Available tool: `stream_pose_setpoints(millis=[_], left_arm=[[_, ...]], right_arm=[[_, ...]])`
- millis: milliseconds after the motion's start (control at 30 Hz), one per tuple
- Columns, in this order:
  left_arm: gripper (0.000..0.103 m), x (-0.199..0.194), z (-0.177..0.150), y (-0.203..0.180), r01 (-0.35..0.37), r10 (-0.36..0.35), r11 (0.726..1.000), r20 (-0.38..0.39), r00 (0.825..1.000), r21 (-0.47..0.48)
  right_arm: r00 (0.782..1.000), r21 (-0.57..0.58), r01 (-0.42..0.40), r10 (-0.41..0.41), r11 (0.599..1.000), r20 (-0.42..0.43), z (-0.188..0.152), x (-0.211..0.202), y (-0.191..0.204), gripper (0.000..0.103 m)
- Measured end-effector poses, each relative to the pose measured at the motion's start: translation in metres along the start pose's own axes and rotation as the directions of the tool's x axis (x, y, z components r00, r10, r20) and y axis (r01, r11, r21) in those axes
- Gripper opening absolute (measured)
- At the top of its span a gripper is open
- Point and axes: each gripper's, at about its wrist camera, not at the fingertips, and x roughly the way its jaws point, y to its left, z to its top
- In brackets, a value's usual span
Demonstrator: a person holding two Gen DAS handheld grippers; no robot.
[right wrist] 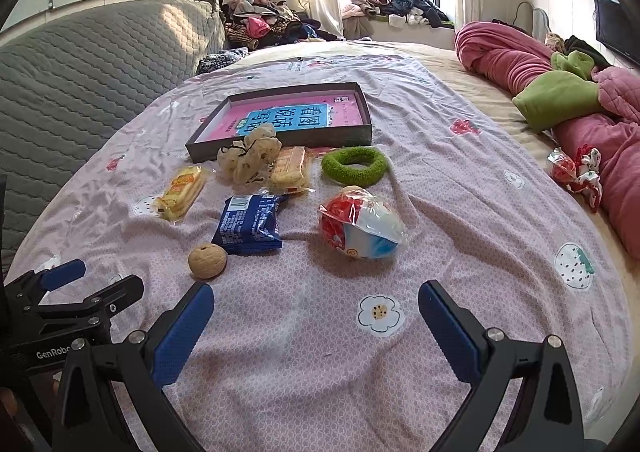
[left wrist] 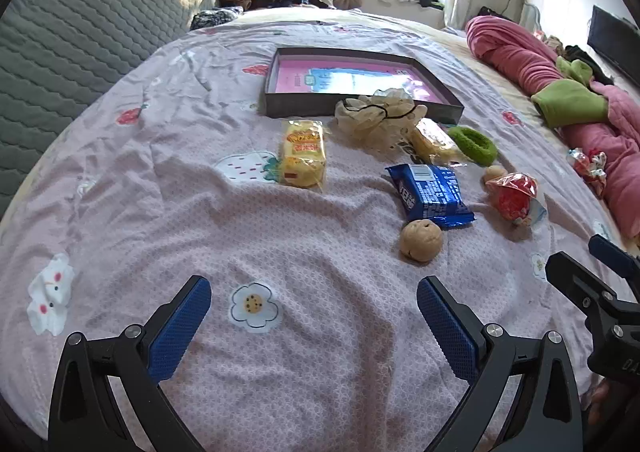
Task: Organize objects
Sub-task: 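Move the left tool to the yellow wrapped cake while the right tool approaches the red-white ball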
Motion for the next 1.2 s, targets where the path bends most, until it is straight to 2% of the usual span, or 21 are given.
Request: stream_pose_setpoints(millis=[533,733,1200], left_arm=[[0.102,0.01,0.02,0.005,-0.031,0.03,0.999,-0.014,0.999,-0.017],[0.103,0.027,0.03,0.007,-0.023,0.021,0.999,-0.048,0.999,-0.035],[0.102,0.068,0.061,0.009,-0.06,0.059,0.998,-0.084,0.995,-0.02]], right_arm=[[1.0,-0.044,0.016,-0.015,0.999,0.008,0.014,0.001,-0.004,0.103],[0.999,-0.041,0.02,-0.021,0.999,-0.026,0.024,0.015,-0.013,0.103],[0.994,-0.084,0.053,-0.061,0.995,-0.095,0.041,0.056,-0.022,0.103]])
